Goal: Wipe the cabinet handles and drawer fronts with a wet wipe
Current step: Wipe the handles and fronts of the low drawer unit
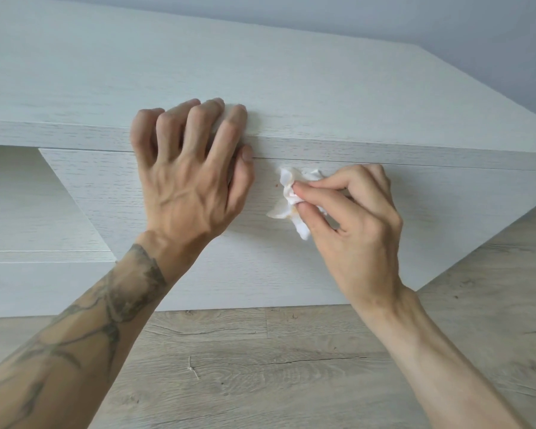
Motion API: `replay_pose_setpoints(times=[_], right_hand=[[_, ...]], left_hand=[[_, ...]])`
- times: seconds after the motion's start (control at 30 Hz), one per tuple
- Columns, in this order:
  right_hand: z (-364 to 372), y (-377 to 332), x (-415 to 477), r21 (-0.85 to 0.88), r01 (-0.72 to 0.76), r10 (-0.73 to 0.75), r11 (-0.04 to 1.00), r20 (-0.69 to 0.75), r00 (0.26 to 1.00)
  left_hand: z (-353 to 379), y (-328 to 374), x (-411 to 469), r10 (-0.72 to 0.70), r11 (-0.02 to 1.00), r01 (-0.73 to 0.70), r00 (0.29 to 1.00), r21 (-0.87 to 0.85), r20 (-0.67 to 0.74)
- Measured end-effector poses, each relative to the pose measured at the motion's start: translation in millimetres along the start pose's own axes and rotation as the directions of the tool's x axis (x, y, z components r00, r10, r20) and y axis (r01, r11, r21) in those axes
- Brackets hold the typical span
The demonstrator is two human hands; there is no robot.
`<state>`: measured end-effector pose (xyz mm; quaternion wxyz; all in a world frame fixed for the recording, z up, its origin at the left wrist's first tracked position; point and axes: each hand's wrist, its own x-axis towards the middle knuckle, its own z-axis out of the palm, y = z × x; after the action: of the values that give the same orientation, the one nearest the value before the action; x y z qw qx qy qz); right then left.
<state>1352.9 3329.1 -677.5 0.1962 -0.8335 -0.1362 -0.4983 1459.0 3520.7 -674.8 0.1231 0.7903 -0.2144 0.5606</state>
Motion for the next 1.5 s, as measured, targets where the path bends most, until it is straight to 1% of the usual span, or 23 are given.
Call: replay_pose_setpoints(times=[0.2, 0.3, 0.4, 0.63, 0.83, 0.93, 1.1, 1.23, 1.37, 1.5], right_hand=[[14.2, -11.5, -3.4, -0.082, -0.085, 0.073, 0.993, -0.144, 0.987], [21.5, -12.6, 2.6, -0.095, -0.099, 0.081, 0.991, -0.174, 0.981], [12.9, -11.3, -5.2, -0.1, -0.079, 0.059, 0.992, -0.186, 0.981], [12.2, -10.4, 4.3, -0.104, -0.075, 0.061, 0.992, -0.127, 0.99], [10.8, -18.4, 3.0, -0.128, -0.124, 0.106, 0.984, -0.136, 0.985], [11.5, -14.6, 5.9, -0.122, -0.107, 0.093, 0.987, -0.118, 0.989], [9.1, -16.3, -1.3, -0.09, -0.112, 0.097, 0.99, -0.153, 0.983], [11.3, -12.1, 5.1, -0.082, -0.11, 0.099, 0.991, -0.124, 0.987], [4.1, -10.8, -4.8, -0.056, -0.09, 0.08, 0.994, -0.149, 0.986], [8.1, -6.7, 1.6, -0.071, -0.081, 0.075, 0.994, -0.082, 0.994]], left_hand=[[0.7, -0.4, -1.0, 0.0, 1.0, 0.0, 1.0, -0.002, -0.006], [0.7, -0.8, -0.4, 0.009, 1.0, -0.009, 1.0, -0.004, -0.006], [1.1, -1.7, -0.1, 0.012, 1.0, -0.012, 1.0, 0.002, -0.011], [1.7, -0.6, 1.0, 0.017, 1.0, -0.017, 1.0, 0.0, -0.022], [0.4, -0.8, 0.1, 0.014, 1.0, -0.014, 1.0, -0.001, -0.011], [-0.1, -1.4, 0.8, 0.015, 1.0, -0.015, 1.0, 0.003, -0.002], [-0.5, -1.1, 0.1, 0.018, 1.0, -0.018, 1.0, 0.008, -0.003], [-0.1, -1.1, 0.9, 0.013, 1.0, -0.013, 1.0, 0.005, -0.004], [-0.1, -1.2, -0.5, 0.02, 1.0, -0.019, 1.0, 0.011, -0.016], [1.0, -1.8, 0.4, 0.018, 1.0, -0.018, 1.0, 0.014, -0.019]])
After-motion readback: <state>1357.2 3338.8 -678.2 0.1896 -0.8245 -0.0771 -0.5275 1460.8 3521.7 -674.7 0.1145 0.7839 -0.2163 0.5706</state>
